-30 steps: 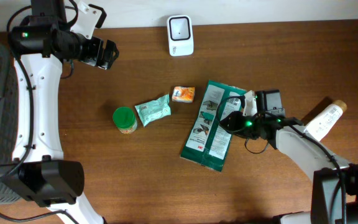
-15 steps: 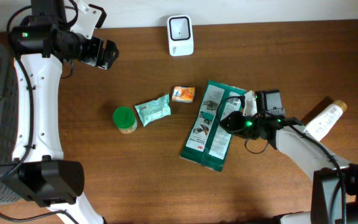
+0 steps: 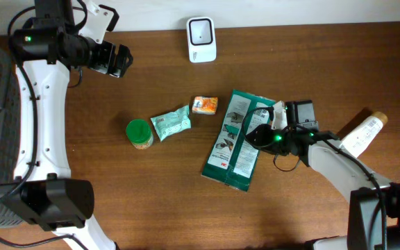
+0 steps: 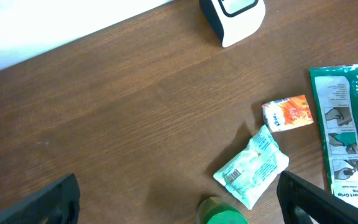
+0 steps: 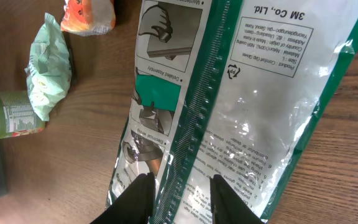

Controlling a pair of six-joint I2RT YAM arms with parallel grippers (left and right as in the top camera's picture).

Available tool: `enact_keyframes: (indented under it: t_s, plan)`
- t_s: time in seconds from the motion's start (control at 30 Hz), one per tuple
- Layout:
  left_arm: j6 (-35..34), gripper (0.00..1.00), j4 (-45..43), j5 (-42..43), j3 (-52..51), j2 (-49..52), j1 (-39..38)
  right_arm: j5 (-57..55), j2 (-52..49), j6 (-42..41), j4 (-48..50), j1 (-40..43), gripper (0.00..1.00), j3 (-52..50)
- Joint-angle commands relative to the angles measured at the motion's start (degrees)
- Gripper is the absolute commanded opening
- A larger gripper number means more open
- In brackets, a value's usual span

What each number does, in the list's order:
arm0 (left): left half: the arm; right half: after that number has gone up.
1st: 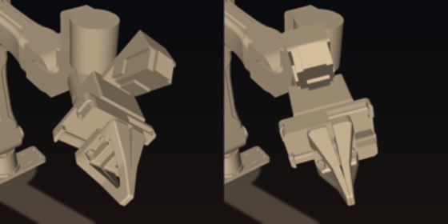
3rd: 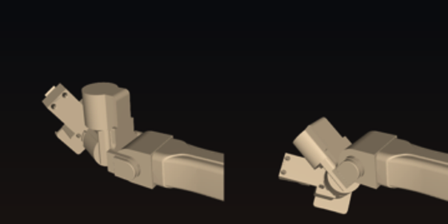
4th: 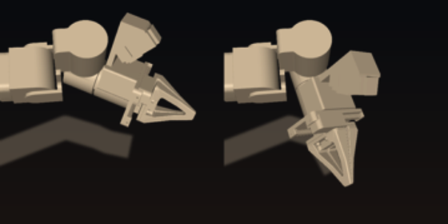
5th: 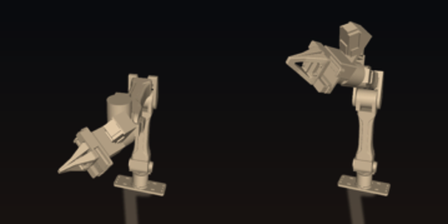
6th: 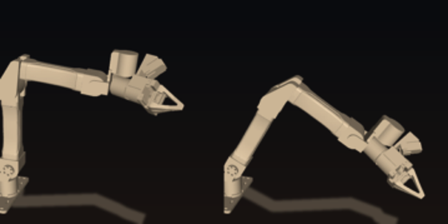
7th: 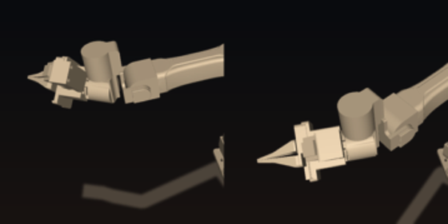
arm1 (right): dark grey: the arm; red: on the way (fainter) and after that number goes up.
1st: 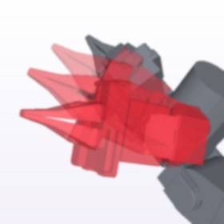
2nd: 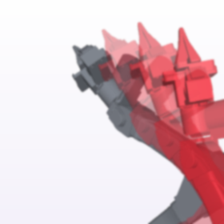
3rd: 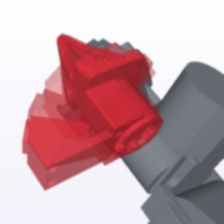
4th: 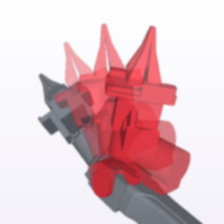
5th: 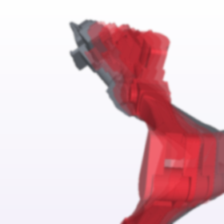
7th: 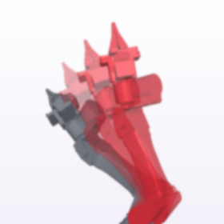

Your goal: Scan the item barcode

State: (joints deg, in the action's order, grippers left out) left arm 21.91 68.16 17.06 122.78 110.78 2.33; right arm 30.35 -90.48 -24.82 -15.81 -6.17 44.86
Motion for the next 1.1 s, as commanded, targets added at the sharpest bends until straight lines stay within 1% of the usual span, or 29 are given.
enact_keyframes:
  t_s: [0.0, 0.5, 0.63, 0.67, 0.77, 0.97, 1.07]
  plan:
    - [0.92, 0.99, 0.07, 0.02, 0.04, 0.11, 0.09, 0.72, 1.14, 0.79, 0.04, -0.35, 0.29, -0.46]
    - [0.92, 0.99, 0.07, 0.02, 0.04, 0.11, 0.09, 0.72, 1.14, 0.81, 0.24, -0.35, 0.29, -0.46]
    - [0.92, 0.99, 0.07, 0.02, 0.04, 0.11, 0.09, 1.01, 1.14, 0.79, 3.08, -0.35, 0.29, -0.46]
    - [0.92, 0.99, 0.07, 0.02, 0.04, 0.11, 0.09, 0.98, 1.14, 0.81, 4.57, -0.35, 0.34, -0.44]
    - [0.92, 0.99, 0.09, 0.02, 0.04, 0.11, 0.09, 1.01, 1.14, 0.79, 7.02, -0.35, 0.40, -0.44]
    - [0.92, 0.99, 0.09, 0.02, 0.04, 0.11, 0.09, 0.37, 0.94, -0.33, 9.31, -1.33, 0.44, -0.44]
    - [0.92, 0.99, 0.09, 0.02, 0.04, 0.11, 0.09, -5.86, 0.63, -5.97, 7.08, -1.68, 0.44, -0.44]
